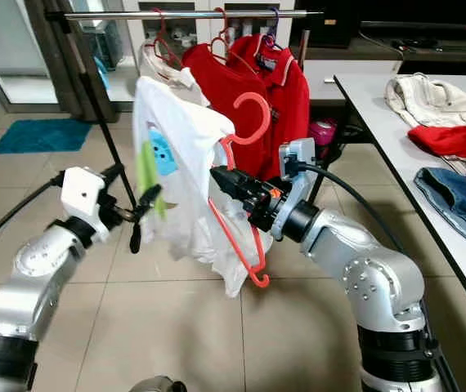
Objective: Hang hanger
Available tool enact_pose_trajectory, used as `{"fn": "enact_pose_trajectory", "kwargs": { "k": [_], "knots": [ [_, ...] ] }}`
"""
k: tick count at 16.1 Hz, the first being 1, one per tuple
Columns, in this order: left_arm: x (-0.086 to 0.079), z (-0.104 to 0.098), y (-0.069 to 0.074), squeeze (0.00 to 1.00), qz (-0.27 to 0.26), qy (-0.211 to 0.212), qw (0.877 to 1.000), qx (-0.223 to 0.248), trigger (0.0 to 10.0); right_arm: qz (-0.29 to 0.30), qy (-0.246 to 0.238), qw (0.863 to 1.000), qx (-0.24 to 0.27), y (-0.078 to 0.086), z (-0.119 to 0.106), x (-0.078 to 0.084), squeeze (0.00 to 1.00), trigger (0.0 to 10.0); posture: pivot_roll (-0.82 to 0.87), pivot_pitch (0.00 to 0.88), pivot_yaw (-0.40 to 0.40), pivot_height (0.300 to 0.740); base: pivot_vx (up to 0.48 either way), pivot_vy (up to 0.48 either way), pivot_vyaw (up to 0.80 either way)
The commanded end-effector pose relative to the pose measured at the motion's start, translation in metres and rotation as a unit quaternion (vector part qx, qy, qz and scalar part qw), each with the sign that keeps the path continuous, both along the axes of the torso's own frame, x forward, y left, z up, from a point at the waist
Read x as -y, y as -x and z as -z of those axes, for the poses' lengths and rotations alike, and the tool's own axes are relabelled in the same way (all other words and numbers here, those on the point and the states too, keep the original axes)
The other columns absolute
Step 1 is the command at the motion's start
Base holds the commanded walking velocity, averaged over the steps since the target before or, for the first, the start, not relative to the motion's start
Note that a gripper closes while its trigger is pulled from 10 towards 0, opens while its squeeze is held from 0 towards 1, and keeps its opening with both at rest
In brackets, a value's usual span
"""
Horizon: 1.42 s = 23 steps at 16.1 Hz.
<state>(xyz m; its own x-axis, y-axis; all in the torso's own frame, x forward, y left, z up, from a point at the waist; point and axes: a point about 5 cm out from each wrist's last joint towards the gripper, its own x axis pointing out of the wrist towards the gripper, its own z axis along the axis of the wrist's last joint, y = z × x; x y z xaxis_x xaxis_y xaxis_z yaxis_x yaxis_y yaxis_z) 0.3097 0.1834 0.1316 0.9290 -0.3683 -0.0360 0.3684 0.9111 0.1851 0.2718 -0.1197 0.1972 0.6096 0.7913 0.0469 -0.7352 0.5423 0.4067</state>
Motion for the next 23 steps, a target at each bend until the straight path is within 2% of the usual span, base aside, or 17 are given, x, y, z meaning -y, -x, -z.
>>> {"fn": "enact_pose_trajectory", "kwargs": {
  "k": [1,2,4,7,10,11,12,14,17,23],
  "knots": [
    [-0.009,0.001,-0.004,1.0,-0.023,-0.013,1.0,-0.007,10.0,-0.015,-0.013,1.0,0.02,0.002,-0.01,0.001,0.0,10.0,-0.02,0.0,0.039,0.74,0.0,0.0,0.0],
    [-0.013,0.002,-0.011,0.0,-0.024,-0.035,0.999,-0.015,10.0,-0.022,-0.021,0.999,0.023,0.004,-0.013,0.003,0.0,10.0,-0.02,0.0,0.032,0.74,0.0,0.0,0.0],
    [-0.017,0.002,-0.018,0.0,-0.021,-0.043,0.999,-0.019,10.0,-0.027,-0.027,0.999,0.024,0.007,-0.014,0.006,0.0,10.0,-0.02,0.0,0.032,0.74,0.0,0.0,0.0],
    [-0.017,0.003,-0.032,0.0,0.021,-0.044,0.998,-0.038,10.0,-0.047,-0.041,0.998,0.03,0.014,-0.019,0.006,0.0,10.0,-0.03,0.0,0.038,0.74,0.0,0.0,0.0],
    [-0.019,0.002,-0.041,0.0,0.012,-0.063,0.997,-0.038,10.0,-0.065,-0.049,0.996,0.034,0.02,-0.021,0.005,0.0,10.0,-0.04,0.0,0.048,0.74,0.0,0.0,0.0],
    [-0.02,0.001,-0.045,0.0,0.003,-0.068,0.997,-0.036,9.3,-0.068,-0.05,0.996,0.033,0.022,-0.021,0.006,0.0,10.0,-0.05,0.0,0.05,0.74,0.0,0.0,0.0],
    [-0.021,0.001,-0.048,0.0,0.002,-0.066,0.997,-0.038,4.8,-0.07,-0.053,0.996,0.033,0.024,-0.021,0.006,0.0,10.0,-0.05,0.0,0.05,0.74,0.0,0.0,0.0],
    [-0.019,0.002,-0.051,0.0,0.014,-0.061,0.997,-0.043,0.0,-0.074,-0.057,0.995,0.032,0.027,-0.022,0.007,0.0,10.0,-0.05,0.0,0.052,0.74,0.0,0.0,0.0],
    [-0.011,0.003,-0.054,0.0,0.038,-0.051,0.997,-0.043,0.0,-0.075,-0.059,0.995,0.03,0.03,-0.022,0.008,0.0,10.0,-0.06,0.0,0.055,0.74,0.0,0.0,0.0],
    [-0.012,0.006,-0.057,0.0,0.031,-0.04,0.998,-0.049,0.0,-0.071,-0.06,0.995,0.034,0.029,-0.026,0.01,0.0,10.0,-0.07,0.0,0.052,0.74,0.0,0.0,0.0]
  ]
}}
